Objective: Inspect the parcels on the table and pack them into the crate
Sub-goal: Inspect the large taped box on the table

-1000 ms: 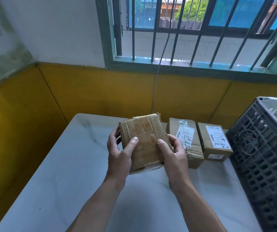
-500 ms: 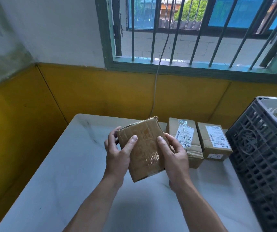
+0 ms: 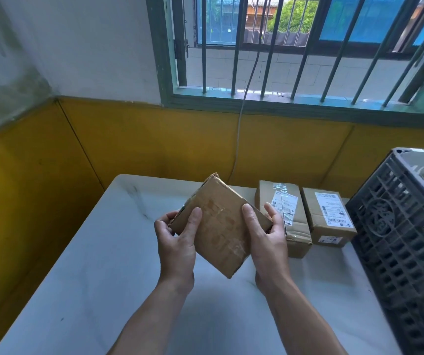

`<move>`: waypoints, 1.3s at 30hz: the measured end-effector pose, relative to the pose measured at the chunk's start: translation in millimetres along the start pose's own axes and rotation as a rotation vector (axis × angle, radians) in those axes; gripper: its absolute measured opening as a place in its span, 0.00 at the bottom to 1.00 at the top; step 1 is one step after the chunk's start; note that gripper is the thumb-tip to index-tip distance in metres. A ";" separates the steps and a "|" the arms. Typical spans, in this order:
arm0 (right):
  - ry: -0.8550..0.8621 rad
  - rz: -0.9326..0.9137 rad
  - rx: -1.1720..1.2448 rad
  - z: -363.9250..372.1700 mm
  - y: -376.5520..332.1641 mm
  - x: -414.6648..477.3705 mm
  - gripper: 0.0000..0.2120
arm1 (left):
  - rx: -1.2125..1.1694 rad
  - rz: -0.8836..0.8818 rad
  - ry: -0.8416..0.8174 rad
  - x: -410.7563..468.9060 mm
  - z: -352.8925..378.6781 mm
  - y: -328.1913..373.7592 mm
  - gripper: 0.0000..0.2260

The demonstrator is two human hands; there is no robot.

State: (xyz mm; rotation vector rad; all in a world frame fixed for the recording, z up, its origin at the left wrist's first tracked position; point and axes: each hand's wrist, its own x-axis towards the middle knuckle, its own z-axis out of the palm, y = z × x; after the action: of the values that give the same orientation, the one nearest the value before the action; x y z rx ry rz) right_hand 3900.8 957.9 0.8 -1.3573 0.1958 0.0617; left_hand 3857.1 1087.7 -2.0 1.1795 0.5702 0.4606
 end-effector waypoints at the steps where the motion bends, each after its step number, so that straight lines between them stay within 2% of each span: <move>1: -0.002 0.007 0.004 0.4 0.3 0.0 0.32 | 0.004 -0.010 0.000 -0.4 -0.2 -0.5 0.24; 5: -0.001 0.011 0.037 -2.9 2.3 2.5 0.14 | 0.118 -0.034 -0.007 3.7 -5.9 -3.0 0.15; 8: -0.028 -0.020 0.045 -5.6 1.3 3.2 0.09 | 0.243 -0.013 -0.069 6.6 -9.5 -3.8 0.11; 12: -0.045 -0.075 0.023 -7.5 -1.4 3.3 0.13 | 0.304 -0.054 -0.121 3.4 -8.0 0.0 0.08; 14: -0.062 -0.114 0.010 -7.2 -4.2 1.7 0.10 | 0.301 -0.118 -0.131 -0.5 -4.6 3.5 0.17; 17: -0.105 -0.167 -0.040 -8.6 -6.5 1.6 0.11 | 0.306 -0.181 -0.171 -5.4 -0.2 8.4 0.31; 19: -0.151 -0.197 -0.059 -8.7 -7.4 1.1 0.13 | 0.283 -0.201 -0.195 -7.6 2.0 8.7 0.34; 22: -0.205 -0.208 -0.064 -7.1 -9.8 -1.4 0.18 | 0.221 -0.183 -0.151 -8.7 3.4 6.0 0.30; 27: -0.117 -0.050 -0.201 -4.7 -12.9 -1.6 0.38 | 0.134 -0.109 -0.120 -14.5 7.5 -3.1 0.23; 29: -0.093 0.002 -0.255 -2.6 -12.3 -4.4 0.37 | 0.119 -0.084 -0.109 -17.2 9.1 -5.6 0.23; 31: -0.093 0.025 -0.259 -4.2 -10.1 -4.4 0.32 | 0.115 -0.066 -0.117 -17.7 9.4 -6.8 0.24; 39: -0.104 0.032 -0.112 -9.0 -12.1 -9.0 0.26 | 0.138 -0.055 -0.137 -17.9 6.8 -4.2 0.21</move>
State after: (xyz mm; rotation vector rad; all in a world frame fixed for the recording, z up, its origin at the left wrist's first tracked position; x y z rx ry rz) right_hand 3893.0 947.1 12.3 -1.4584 0.1277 0.1721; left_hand 3847.7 1070.5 -1.0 1.3132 0.5207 0.2939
